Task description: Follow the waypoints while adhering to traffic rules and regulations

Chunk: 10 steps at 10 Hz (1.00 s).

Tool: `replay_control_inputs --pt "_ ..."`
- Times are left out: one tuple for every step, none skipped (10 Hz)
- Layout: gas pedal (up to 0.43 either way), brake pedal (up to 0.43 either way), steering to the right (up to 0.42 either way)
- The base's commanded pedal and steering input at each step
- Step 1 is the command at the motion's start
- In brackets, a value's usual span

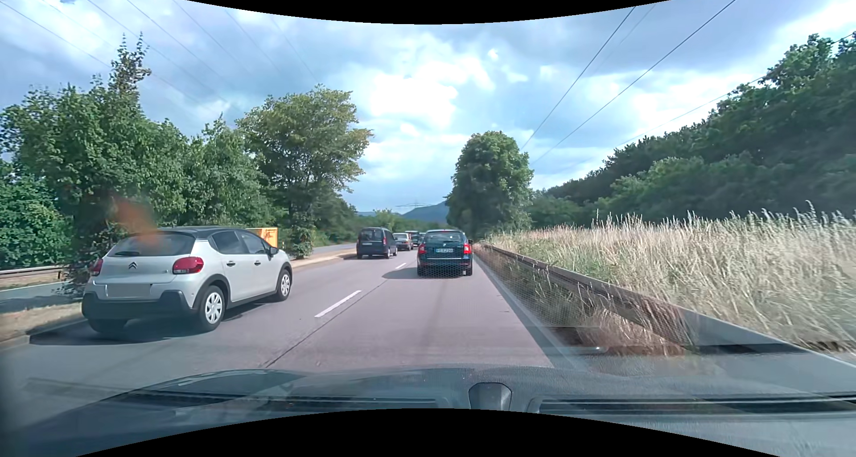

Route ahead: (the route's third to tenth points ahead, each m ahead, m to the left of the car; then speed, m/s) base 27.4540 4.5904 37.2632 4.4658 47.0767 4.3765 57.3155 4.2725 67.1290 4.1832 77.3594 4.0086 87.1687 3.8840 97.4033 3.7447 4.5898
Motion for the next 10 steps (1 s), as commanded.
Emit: replay_control_inputs --pt "0.047 0.0 0.0" --pt "0.039 0.0 -0.001" --pt "0.039 0.0 -0.001" --pt "0.039 0.0 0.0" --pt "0.028 0.0 -0.001" --pt "0.028 0.0 0.0" --pt "0.02 0.0 -0.001" --pt "0.02 0.0 -0.001" --pt "0.008 0.0 -0.001" --pt "0.008 0.0 -0.003"
